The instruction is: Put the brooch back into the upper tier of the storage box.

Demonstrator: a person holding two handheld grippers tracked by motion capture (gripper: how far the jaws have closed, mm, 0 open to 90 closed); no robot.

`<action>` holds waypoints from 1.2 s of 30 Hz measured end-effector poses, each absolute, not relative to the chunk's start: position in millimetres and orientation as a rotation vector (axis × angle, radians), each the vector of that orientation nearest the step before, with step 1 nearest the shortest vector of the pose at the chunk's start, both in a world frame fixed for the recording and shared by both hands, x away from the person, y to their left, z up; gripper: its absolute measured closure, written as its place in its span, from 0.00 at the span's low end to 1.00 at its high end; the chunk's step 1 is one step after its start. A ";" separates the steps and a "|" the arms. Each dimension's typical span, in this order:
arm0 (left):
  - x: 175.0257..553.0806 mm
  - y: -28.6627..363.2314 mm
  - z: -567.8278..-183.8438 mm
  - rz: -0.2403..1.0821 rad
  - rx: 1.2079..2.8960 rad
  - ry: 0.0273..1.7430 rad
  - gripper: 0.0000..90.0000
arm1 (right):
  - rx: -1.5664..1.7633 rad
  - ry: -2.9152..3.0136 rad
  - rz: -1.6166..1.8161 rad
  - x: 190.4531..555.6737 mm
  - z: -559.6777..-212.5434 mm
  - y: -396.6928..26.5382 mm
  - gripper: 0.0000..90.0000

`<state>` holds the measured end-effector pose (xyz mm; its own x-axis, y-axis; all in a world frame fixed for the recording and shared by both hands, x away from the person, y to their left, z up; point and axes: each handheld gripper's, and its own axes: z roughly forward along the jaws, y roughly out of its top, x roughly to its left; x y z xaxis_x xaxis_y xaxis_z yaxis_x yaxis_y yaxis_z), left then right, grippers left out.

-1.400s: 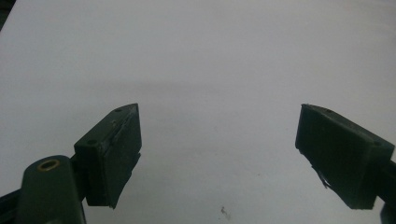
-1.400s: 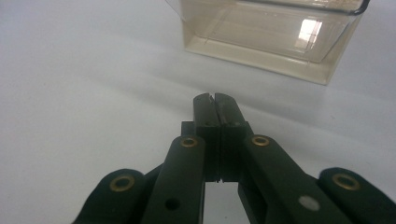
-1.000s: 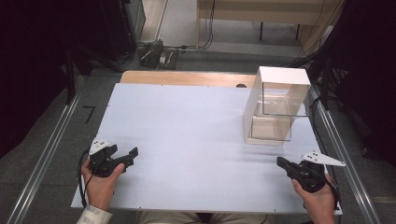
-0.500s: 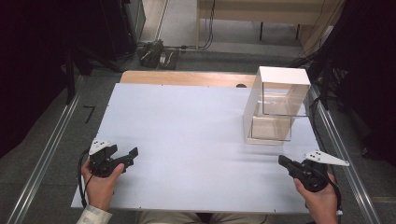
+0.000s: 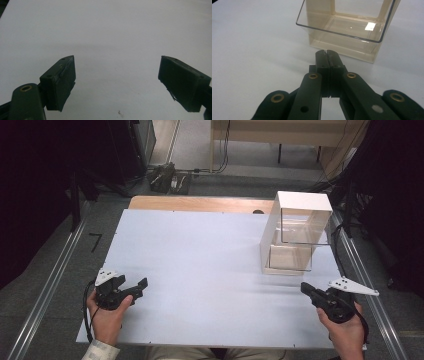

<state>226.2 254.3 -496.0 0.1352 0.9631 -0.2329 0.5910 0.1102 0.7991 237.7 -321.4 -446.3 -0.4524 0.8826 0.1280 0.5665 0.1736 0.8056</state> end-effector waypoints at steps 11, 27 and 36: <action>226.4 253.8 -496.2 0.560 1.577 1.554 0.17 | 1.358 2.076 1.179 239.2 -437.7 -320.3 0.97; 226.4 254.0 -496.2 0.558 1.578 1.554 0.17 | 1.340 2.062 1.186 243.7 -426.1 -315.2 0.97; 226.2 254.5 -496.0 0.560 1.578 1.552 0.17 | 1.326 2.042 1.204 244.0 -416.8 -315.7 0.97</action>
